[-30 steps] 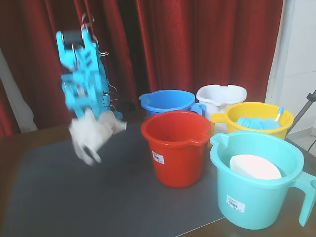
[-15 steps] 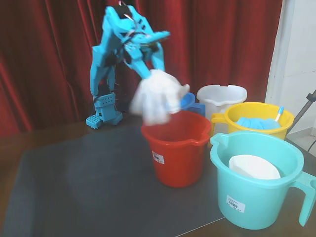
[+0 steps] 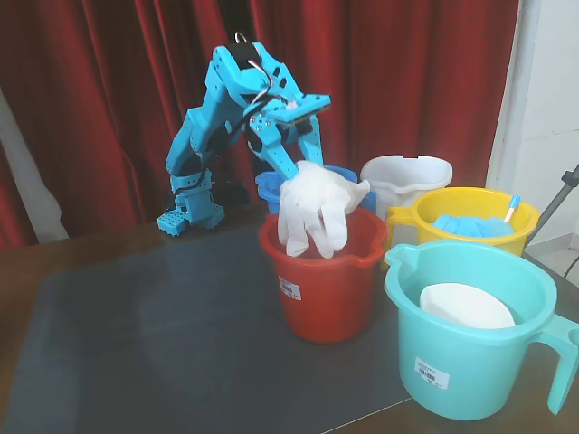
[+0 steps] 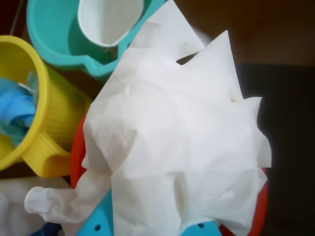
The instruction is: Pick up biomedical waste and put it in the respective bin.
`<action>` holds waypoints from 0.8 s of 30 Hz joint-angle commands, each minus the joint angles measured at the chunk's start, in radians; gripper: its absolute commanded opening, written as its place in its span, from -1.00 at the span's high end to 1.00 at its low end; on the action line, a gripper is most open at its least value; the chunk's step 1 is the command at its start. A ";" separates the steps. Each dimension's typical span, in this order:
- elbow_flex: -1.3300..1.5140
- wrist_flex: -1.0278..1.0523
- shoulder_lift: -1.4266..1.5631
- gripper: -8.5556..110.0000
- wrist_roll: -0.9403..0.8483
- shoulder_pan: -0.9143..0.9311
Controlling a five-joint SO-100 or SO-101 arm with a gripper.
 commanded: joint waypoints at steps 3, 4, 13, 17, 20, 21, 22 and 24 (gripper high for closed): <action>-0.044 0.209 0.006 0.85 -0.046 -0.011; -0.044 0.204 0.012 0.85 -0.084 -0.011; -0.046 0.195 0.031 0.40 -0.176 -0.014; -0.041 0.207 0.061 0.45 -0.178 -0.014; -0.051 0.291 0.112 0.54 -0.225 -0.014; -0.078 0.342 0.176 0.61 -0.319 -0.003; -0.083 0.347 0.232 0.67 -0.400 0.000; -0.040 0.345 0.357 0.81 -0.551 0.037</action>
